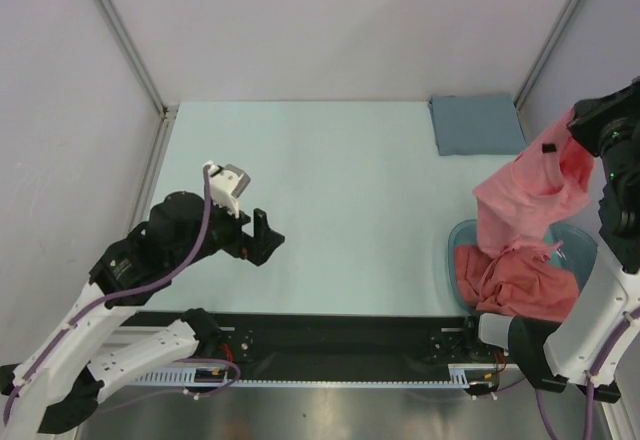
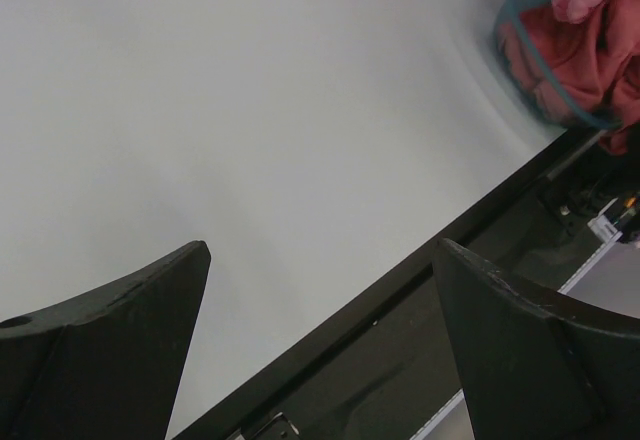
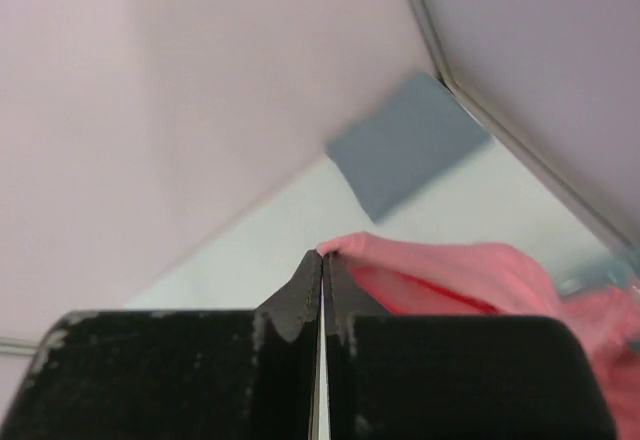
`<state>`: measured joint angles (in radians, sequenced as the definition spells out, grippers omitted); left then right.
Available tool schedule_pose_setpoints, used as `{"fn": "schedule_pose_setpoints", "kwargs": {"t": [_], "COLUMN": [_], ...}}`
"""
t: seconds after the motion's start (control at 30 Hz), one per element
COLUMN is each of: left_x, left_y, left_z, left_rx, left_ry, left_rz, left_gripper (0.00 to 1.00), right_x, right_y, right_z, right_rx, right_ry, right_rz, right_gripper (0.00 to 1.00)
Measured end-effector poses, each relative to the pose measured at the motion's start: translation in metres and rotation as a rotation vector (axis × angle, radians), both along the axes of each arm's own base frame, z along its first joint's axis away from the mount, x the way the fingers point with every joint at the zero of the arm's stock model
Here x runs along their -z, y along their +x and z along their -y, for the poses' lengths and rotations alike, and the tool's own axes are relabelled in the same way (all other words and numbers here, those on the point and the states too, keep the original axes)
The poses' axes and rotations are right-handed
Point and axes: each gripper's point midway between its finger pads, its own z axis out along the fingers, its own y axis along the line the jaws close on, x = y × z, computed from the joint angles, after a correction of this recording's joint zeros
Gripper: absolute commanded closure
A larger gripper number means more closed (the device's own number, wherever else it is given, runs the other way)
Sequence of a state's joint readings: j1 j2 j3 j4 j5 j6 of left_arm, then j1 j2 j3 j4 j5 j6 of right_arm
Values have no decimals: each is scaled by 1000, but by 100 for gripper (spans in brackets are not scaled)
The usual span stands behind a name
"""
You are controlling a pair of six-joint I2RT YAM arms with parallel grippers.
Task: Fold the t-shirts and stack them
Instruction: Grab the tshirt from the pile, then move the tshirt to the center of the board
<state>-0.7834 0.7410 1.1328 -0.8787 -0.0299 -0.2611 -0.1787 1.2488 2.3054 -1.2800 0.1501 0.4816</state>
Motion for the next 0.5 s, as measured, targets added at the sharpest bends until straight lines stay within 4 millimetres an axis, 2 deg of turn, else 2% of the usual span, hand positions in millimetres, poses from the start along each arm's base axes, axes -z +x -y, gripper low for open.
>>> {"fn": "schedule_pose_setpoints", "kwargs": {"t": [0.1,0.2,0.37,0.47,0.5], "left_x": [-17,-32,-52,-65,-70], "left_y": [-3,-9,-24,-32,-34], "left_z": [-2,-6,-17,-25,-27], "left_rx": [-23,-44,-73,-92,-98], "left_ry": [-59,-131,-255,-322,-342], "left_rz": [13,24,36,49,53], "left_gripper": [1,1,1,1,1], "right_x": [-44,-79,-136,-182,-191], "right_y": [-2,1,21,33,36], "right_z": [-14,-34,-64,-83,-86], "right_rx": [-72,-181,-360,-481,-508], "right_ry": [-12,-9,40,90,106], "right_rz": [163,312,532,693,727], "right_gripper": [100,100,100,100,100]}}
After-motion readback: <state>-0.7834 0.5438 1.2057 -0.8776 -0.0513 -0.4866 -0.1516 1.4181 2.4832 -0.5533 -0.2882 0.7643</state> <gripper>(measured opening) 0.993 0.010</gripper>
